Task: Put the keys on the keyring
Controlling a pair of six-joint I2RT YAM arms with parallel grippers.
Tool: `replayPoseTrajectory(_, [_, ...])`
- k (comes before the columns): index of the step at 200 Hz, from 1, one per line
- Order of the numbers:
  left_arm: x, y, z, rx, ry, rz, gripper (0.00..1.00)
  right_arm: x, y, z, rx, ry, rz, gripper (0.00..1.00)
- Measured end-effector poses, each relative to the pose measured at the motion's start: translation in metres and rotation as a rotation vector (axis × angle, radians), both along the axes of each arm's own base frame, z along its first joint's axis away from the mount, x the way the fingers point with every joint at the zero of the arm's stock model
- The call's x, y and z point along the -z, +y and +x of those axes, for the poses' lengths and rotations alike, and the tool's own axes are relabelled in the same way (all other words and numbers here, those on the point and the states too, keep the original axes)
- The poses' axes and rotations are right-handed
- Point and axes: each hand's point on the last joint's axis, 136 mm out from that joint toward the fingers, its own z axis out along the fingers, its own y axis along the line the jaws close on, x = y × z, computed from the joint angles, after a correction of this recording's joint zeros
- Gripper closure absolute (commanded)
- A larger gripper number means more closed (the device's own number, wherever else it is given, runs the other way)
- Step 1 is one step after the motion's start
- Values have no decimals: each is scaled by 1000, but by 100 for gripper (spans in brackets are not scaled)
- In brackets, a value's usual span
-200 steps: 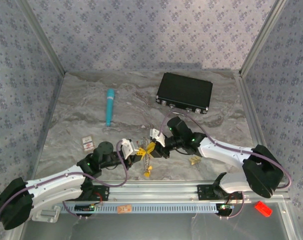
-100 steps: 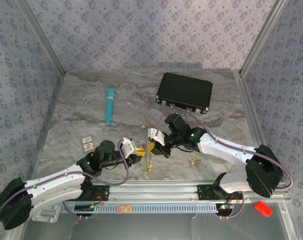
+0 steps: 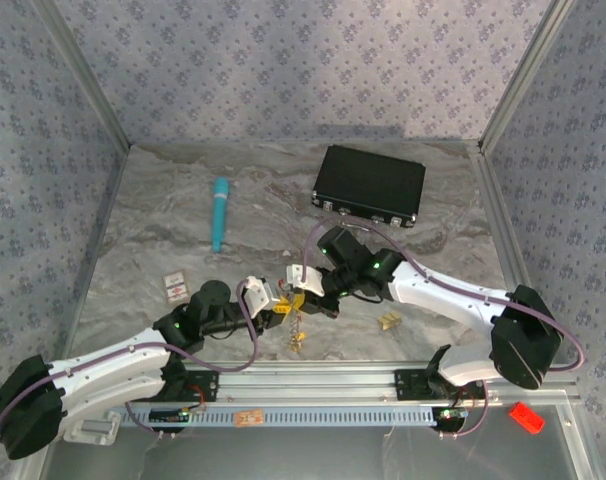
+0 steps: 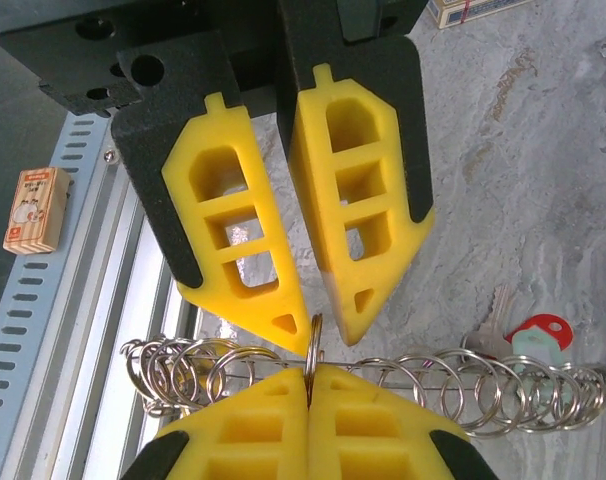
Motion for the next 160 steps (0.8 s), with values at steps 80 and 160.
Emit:
replayPoseTrajectory(80, [-2, -3, -3, 24, -4, -14, 100, 1, 2, 6, 41, -3, 12, 78])
replayPoseTrajectory(160, [1, -1, -4, 11, -15, -77, 100, 10, -8, 13, 166, 105, 149, 70])
